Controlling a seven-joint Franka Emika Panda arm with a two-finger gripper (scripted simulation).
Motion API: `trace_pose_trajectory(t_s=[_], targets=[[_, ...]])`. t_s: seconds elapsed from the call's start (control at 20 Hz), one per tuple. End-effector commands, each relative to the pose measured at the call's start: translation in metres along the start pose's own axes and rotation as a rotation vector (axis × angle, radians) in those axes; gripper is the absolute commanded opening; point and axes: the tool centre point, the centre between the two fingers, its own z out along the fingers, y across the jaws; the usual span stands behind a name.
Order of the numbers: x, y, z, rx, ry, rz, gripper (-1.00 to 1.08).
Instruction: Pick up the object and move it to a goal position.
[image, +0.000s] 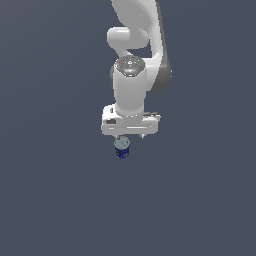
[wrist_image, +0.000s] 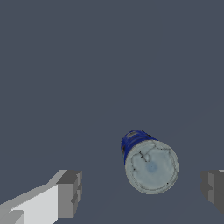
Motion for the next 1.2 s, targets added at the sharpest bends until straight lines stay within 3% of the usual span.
trace_pose_trajectory(t_s=[0.0, 0.5, 1.15], targets=[[0.000, 0.000, 0.000, 0.000, 0.000, 0.000, 1.00], [0.007, 0.023, -0.012, -0.038, 0.033, 0.012, 1.00], [0.000, 0.024, 0.005, -0.026, 0.022, 0.114, 1.00]])
